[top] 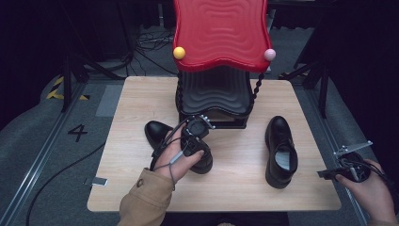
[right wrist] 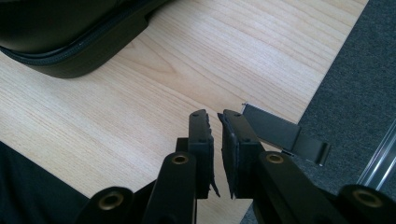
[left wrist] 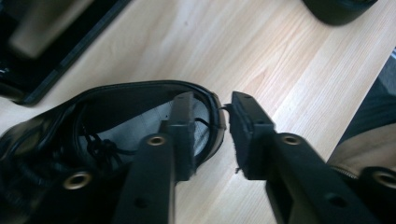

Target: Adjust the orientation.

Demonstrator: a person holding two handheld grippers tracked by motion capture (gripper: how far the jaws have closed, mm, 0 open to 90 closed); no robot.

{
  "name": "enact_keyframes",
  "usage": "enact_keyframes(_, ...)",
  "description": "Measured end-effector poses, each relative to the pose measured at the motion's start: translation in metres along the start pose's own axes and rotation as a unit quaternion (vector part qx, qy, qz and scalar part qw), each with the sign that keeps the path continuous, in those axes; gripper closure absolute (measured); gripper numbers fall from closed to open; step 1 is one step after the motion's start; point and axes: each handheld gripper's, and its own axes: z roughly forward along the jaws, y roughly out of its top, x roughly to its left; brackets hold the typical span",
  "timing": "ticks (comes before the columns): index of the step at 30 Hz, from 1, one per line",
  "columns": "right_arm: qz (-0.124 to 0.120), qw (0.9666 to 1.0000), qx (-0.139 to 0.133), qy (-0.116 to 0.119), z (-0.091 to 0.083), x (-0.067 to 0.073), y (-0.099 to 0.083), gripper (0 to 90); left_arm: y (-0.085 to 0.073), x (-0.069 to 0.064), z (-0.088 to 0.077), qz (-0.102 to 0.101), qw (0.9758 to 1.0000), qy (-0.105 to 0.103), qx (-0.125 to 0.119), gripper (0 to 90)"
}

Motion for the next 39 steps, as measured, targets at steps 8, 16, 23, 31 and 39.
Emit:
enact_keyframes(8,0.010,0.9999,0.002,-0.001,0.000,-0.001,-0.004,80.9,0.005,0.004,0.028,-0.014,0.9986,-0.015,0.049,61.8)
enact_keyframes(16,0.006,1.0000,0.005,0.000,0.002,0.001,-0.003,79.5,0.005,0.003,0.038,0.005,0.9976,-0.030,0.063,75.4)
enact_keyframes(23,0.001,1.0000,0.004,0.002,0.003,0.000,0.000,79.3,-0.001,0.001,0.026,0.011,0.9964,-0.034,0.077,78.4)
enact_keyframes(31,-0.016,0.9998,-0.002,0.010,0.007,0.003,0.018,79.0,-0.025,-0.003,0.007,0.018,0.9920,-0.048,0.115,78.1)
enact_keyframes(39,-0.033,0.9992,-0.010,0.021,0.012,0.005,0.036,79.0,-0.046,-0.008,0.001,0.017,0.9866,-0.049,0.155,76.5)
